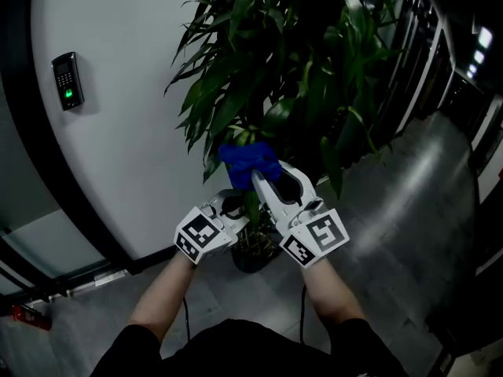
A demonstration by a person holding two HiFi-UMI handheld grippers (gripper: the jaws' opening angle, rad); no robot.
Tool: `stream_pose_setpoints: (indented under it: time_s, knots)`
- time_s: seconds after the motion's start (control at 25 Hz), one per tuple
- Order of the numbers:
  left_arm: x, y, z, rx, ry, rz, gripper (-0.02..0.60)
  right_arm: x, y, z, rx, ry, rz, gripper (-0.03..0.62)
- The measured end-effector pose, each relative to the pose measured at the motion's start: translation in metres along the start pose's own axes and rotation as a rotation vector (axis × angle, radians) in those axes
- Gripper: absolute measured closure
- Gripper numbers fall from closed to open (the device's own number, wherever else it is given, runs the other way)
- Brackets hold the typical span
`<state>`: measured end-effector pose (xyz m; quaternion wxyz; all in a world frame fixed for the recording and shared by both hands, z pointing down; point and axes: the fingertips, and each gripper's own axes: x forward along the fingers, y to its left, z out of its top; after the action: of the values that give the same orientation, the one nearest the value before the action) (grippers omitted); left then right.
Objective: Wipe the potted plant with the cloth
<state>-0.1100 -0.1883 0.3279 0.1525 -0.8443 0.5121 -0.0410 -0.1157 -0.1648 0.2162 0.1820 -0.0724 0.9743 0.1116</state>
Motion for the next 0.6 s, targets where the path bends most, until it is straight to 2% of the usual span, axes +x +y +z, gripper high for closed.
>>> stream_pose_setpoints:
  time_s: [0.24,0.6]
  knots:
    - [0.000,-0.003,-0.003,0.060,0.009,-0.002,0.537,-0.006,0.002,-0.028,0.023,0.053,0.031,0.485]
    - [0.003,-0.017,-0.018,0.031,-0.005,-0.020,0.536,-0.033,0.005,-0.055,0.094,0.089,0.029,0.485]
